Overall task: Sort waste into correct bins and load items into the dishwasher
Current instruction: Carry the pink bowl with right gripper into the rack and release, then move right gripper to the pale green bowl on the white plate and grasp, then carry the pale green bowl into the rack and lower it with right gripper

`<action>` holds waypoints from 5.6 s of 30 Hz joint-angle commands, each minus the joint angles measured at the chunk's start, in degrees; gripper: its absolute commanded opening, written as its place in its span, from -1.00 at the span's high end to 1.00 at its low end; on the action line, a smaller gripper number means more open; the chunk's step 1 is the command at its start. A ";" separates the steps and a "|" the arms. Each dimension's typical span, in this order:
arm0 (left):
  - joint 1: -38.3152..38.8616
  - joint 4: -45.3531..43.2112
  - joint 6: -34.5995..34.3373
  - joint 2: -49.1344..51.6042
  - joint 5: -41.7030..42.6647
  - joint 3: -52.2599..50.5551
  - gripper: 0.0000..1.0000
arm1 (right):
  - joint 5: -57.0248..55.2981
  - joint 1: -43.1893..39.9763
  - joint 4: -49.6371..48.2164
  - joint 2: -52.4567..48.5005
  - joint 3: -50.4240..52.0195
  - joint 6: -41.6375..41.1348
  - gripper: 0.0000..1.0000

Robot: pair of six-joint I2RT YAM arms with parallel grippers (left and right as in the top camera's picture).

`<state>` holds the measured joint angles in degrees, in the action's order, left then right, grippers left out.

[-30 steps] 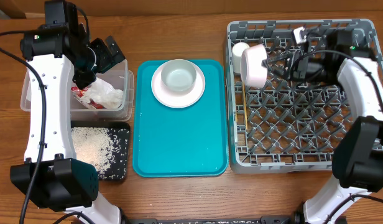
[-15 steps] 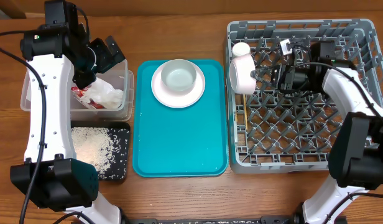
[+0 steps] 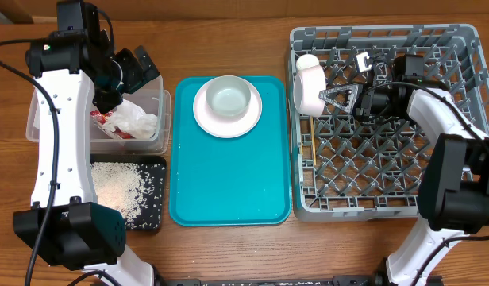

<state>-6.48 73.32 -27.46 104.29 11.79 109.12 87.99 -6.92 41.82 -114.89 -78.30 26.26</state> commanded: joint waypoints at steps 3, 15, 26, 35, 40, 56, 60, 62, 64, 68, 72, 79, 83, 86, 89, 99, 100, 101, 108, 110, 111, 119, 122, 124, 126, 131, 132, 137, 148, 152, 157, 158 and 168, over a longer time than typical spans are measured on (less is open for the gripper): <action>0.13 0.04 0.46 0.07 -0.22 0.85 -1.00 | 0.02 -1.11 -0.13 -1.51 0.42 0.79 0.79; 0.13 0.04 0.46 0.07 -0.22 0.85 -1.00 | -0.92 -6.80 1.33 -1.51 0.39 -3.32 0.38; 0.13 0.04 0.46 0.07 -0.22 0.85 -1.00 | -10.99 -13.29 1.44 -1.33 -2.19 -17.35 0.24; 0.13 0.04 0.46 0.07 -0.22 0.85 -1.00 | -33.86 -10.78 9.90 6.86 -10.69 -22.25 0.28; 0.13 0.04 0.46 0.07 -0.22 0.85 -1.00 | -48.65 -3.41 13.22 14.05 -13.03 -22.23 0.27; 0.13 0.04 0.46 0.07 -0.22 0.85 -1.00 | -85.02 41.99 4.52 11.87 -12.79 -15.17 -0.02; 0.13 0.04 0.46 0.07 -0.22 0.85 -1.00 | -88.43 46.99 -1.31 7.04 -12.79 -14.19 -0.03; 0.13 0.04 0.46 0.07 -0.22 0.85 -1.00 | -88.46 48.00 -4.50 4.70 -12.79 -13.97 0.00; 0.13 0.04 0.46 0.07 -0.22 0.85 -1.00 | -88.39 48.35 -7.08 2.64 -12.79 -13.75 0.04; 0.13 0.04 0.46 0.07 -0.22 0.85 -1.00 | -88.48 48.26 -11.54 -1.92 -12.79 -13.75 0.12; 0.13 0.04 0.46 0.07 -0.22 0.85 -1.00 | -88.56 48.00 -15.28 -4.96 -12.79 -12.22 0.11; 0.13 0.04 0.46 0.07 -0.22 0.85 -1.00 | -88.83 47.98 -20.83 -7.37 -12.79 -7.41 0.17; 0.13 0.04 0.46 0.07 -0.22 0.85 -1.00 | -90.09 47.93 -21.99 -8.50 -12.79 -6.49 0.28; 0.13 0.04 0.46 0.07 -0.22 0.85 -1.00 | -90.07 47.67 -21.99 -9.27 -12.79 -6.49 0.38; 0.13 0.04 0.46 0.07 -0.22 0.85 -1.00 | -90.03 47.67 -21.86 -9.66 -12.79 -6.49 0.39; 0.13 0.04 0.46 0.07 -0.22 0.85 -1.00 | -90.09 47.67 -20.28 -9.66 -12.79 -6.49 0.39; 0.13 0.04 0.46 0.07 -0.22 0.85 -1.00 | -90.09 47.67 -20.33 -9.66 -12.79 -6.47 0.39; 0.13 0.04 0.46 0.07 -0.22 0.85 -1.00 | -90.14 47.67 -20.48 -9.66 -12.79 -6.43 0.39; 0.13 0.04 0.46 0.07 -0.22 0.85 -1.00 | -90.12 47.67 -19.87 -9.66 -12.79 -6.27 0.73; 0.13 0.04 0.46 0.07 -0.22 0.85 -1.00 | -90.09 47.67 -19.56 -9.66 -12.79 -6.29 0.92; 0.13 0.04 0.46 0.07 -0.22 0.85 -1.00 | -90.09 47.67 -19.45 -9.66 -12.79 -6.29 0.92; 0.13 0.04 0.46 0.07 -0.22 0.85 -1.00 | -90.60 47.67 -19.47 -9.62 -12.96 -6.29 0.92; 0.13 0.04 0.46 0.07 -0.22 0.85 -1.00 | -90.73 47.67 -19.34 -9.44 -12.96 -6.34 0.92; 0.13 0.04 0.46 0.07 -0.22 0.85 -1.00 | -90.68 47.67 -19.06 -8.63 -12.96 -6.75 0.92; 0.13 0.04 0.46 0.07 -0.22 0.85 -1.00 | -90.68 47.74 -18.80 -6.88 -12.98 -9.35 0.92; 0.13 0.04 0.46 0.07 -0.22 0.85 -1.00 | -86.49 47.65 -15.67 1.38 -13.33 -19.98 0.92; 0.13 0.04 0.46 0.07 -0.22 0.85 -1.00 | -84.65 47.63 -14.51 3.82 -13.33 -21.27 0.92; 0.13 0.04 0.46 0.07 -0.22 0.85 -1.00 | -77.37 47.60 -7.87 14.99 -13.33 -23.43 0.92; 0.13 0.04 0.46 0.07 -0.22 0.85 -1.00 | -63.93 38.32 22.18 31.87 -13.14 -28.46 0.92; 0.13 0.04 0.46 0.07 -0.22 0.85 -1.00 | -54.75 30.64 27.17 34.27 -11.89 -28.44 0.92; 0.13 0.04 0.46 0.07 -0.22 0.85 -1.00 | -41.94 20.72 29.94 36.09 -9.51 -26.95 0.92; 0.13 0.04 0.46 0.07 -0.22 0.85 -1.00 | -38.29 19.08 29.92 36.22 -8.72 -26.01 0.92; 0.13 0.04 0.46 0.07 -0.22 0.85 -1.00 | -11.78 7.10 28.76 36.30 7.54 -13.90 0.92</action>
<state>-6.48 73.32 -27.46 104.29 11.79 109.12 63.94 3.53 71.22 -79.35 -75.24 6.20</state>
